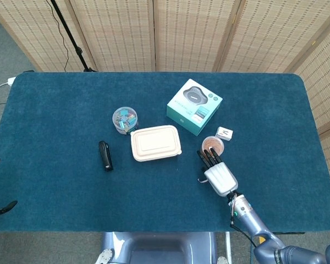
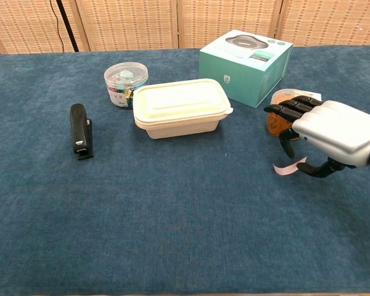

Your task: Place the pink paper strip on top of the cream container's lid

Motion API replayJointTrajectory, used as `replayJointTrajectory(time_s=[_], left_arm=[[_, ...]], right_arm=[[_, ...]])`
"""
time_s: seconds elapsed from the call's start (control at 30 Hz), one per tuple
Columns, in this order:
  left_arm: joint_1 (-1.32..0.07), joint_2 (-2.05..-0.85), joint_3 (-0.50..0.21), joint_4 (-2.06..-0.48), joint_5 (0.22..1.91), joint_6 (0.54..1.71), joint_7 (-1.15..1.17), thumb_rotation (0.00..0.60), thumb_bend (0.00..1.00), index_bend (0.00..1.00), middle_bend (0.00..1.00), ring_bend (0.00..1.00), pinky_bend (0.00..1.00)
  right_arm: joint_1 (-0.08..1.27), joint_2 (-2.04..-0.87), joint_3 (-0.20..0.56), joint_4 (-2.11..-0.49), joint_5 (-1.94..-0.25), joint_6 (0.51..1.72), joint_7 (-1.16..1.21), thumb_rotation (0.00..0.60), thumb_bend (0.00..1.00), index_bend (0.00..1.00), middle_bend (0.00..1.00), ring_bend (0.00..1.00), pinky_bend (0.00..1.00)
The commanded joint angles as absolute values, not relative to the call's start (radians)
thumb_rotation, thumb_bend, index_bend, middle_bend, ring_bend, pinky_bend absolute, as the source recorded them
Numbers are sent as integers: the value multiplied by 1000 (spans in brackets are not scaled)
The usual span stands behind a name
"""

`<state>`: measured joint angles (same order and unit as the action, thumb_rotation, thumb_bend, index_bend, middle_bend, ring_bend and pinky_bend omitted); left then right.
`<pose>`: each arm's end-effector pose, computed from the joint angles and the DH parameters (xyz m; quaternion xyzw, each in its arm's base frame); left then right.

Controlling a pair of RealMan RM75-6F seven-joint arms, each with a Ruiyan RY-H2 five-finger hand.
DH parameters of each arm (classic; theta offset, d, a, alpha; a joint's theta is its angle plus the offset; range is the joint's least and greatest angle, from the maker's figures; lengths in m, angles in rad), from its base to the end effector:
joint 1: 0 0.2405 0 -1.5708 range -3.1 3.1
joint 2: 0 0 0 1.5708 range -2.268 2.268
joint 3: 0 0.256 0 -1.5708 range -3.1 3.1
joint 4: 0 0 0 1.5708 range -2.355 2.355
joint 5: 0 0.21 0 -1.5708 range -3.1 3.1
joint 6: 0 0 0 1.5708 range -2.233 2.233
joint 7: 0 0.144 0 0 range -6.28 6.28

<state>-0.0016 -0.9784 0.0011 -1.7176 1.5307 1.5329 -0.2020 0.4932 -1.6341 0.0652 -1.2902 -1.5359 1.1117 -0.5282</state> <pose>-0.3103 0.1440 0.1914 -0.5504 -0.4538 -0.4174 0.5629 -0.2124 -0.2797 -0.0332 0.8050 -0.1880 0.3096 0.4698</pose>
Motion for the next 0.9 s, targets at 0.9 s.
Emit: replayJointTrajectory(time_s=[0.9], left_arm=[[1, -974, 1, -1713, 1532, 1535, -221, 600, 0, 0, 0, 0, 0]], right_arm=[[512, -1633, 43, -1303, -1476, 1071, -583, 600, 529, 554, 0, 0, 0]])
